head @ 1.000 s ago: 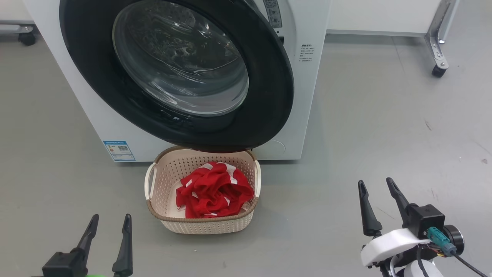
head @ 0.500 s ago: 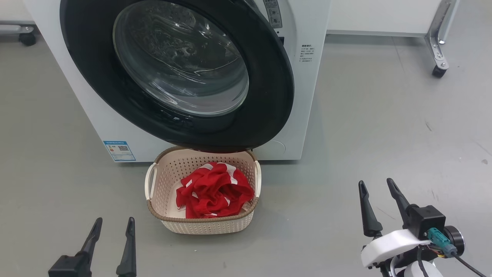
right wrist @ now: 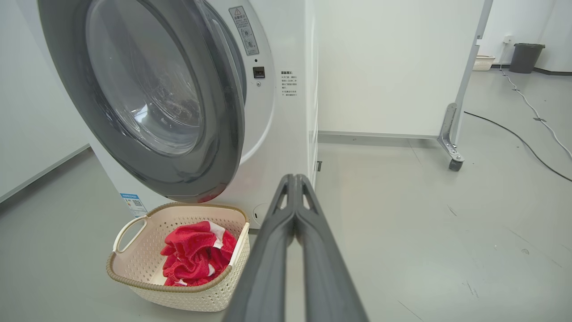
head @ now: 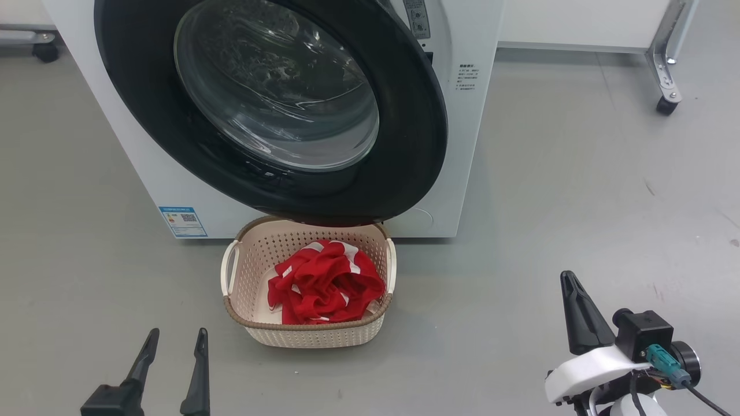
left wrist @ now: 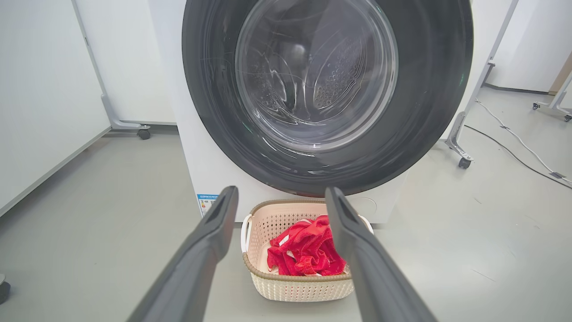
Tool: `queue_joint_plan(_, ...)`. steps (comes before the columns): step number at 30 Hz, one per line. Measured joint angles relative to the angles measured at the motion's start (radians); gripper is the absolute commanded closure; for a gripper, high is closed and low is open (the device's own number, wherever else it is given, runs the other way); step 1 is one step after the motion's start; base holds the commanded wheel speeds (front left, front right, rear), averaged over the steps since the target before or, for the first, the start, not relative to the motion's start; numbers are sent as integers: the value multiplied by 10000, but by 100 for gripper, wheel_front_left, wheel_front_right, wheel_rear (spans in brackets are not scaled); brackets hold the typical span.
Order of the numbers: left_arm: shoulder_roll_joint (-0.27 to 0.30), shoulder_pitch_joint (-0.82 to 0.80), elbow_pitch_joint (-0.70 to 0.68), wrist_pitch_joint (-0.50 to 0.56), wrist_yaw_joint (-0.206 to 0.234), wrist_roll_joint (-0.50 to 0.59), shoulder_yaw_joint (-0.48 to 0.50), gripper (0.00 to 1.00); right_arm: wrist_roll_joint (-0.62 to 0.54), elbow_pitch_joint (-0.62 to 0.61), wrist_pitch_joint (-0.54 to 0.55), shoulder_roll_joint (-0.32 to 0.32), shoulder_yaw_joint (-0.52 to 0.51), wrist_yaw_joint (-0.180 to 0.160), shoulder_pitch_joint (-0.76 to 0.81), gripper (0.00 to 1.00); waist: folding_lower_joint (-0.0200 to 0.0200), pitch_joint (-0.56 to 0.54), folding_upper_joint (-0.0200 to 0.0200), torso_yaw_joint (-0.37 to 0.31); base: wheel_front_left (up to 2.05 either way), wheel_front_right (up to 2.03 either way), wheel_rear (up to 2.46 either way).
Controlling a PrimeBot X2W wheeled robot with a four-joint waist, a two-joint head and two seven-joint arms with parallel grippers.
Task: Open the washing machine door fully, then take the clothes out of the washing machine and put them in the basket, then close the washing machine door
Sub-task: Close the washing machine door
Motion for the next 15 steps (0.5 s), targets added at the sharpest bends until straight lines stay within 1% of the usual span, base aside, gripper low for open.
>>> queue_joint_plan(4, -2, -17, 4, 0, 0, 128, -54, 0, -2, -73, 0, 0, -58, 10, -6, 100, 0, 102, 0, 57, 0, 0, 0)
queue_joint_plan(7, -2, -76, 4, -2, 0, 151, -88, 0, -67, -119, 0, -8, -23, 98, -48, 100, 0, 221, 0, 136, 0, 0, 0)
queue_joint_plan(11, -6, -381, -88, -48, 0, 150, -96, 0, -215, -201, 0, -86, 219, 349, -531, 100, 0, 430, 0, 278, 0, 0, 0)
queue_joint_plan(15, -10, -601, -128, -75, 0, 151, -113, 0, -581, -309, 0, -351, 359, 512, -1350, 100, 0, 699, 0, 467, 0, 0, 0)
